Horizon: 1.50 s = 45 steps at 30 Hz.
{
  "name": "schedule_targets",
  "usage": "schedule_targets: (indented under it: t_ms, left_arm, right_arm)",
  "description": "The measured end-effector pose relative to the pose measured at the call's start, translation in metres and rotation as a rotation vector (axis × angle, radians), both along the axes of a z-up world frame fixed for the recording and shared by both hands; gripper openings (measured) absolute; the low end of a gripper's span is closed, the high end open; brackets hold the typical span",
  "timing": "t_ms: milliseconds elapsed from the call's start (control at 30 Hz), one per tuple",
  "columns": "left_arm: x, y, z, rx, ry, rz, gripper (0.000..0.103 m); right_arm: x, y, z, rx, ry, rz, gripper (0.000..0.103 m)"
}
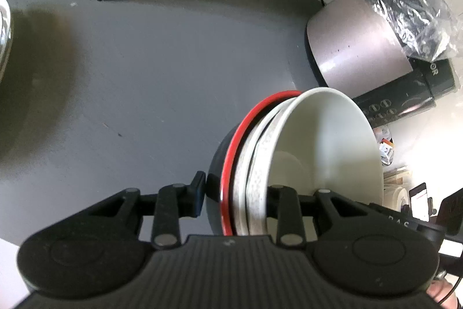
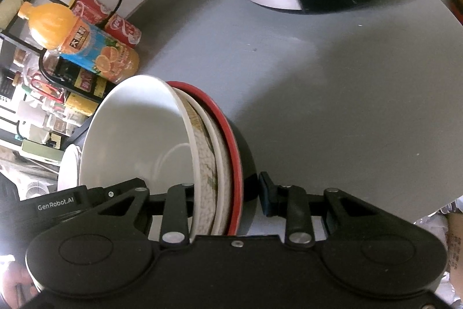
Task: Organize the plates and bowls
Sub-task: 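Carry the bowl stack with both tools over the white plate stack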
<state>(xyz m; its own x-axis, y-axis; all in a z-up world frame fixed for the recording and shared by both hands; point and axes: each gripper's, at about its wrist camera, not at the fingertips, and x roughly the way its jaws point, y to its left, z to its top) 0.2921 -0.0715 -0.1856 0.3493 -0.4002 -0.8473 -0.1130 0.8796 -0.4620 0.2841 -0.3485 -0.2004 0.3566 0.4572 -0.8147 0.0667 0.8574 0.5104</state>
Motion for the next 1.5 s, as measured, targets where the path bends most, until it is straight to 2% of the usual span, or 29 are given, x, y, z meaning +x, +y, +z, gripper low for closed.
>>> schedule_targets:
  t_ms: [433, 967, 1500]
  left_arm:
    - [-0.001, 0.074, 0.042, 0.045, -0.097, -0.03, 0.03]
    - [-0.019, 0.178, 0.072, 0.058, -0.146, 0.069, 0.03]
    - [-0.019, 0.268, 0.089, 0.084, -0.155, 0.163, 0.03]
  right_arm:
    - [-0.004, 0.074, 0.031, 0.021, -0.067, 0.014, 0.03]
    - [0.007, 0.172, 0.062, 0.026, -0.126, 0.138, 0.03]
    - [0.031, 0.27, 0.078, 0.045, -0.152, 0.231, 0.03]
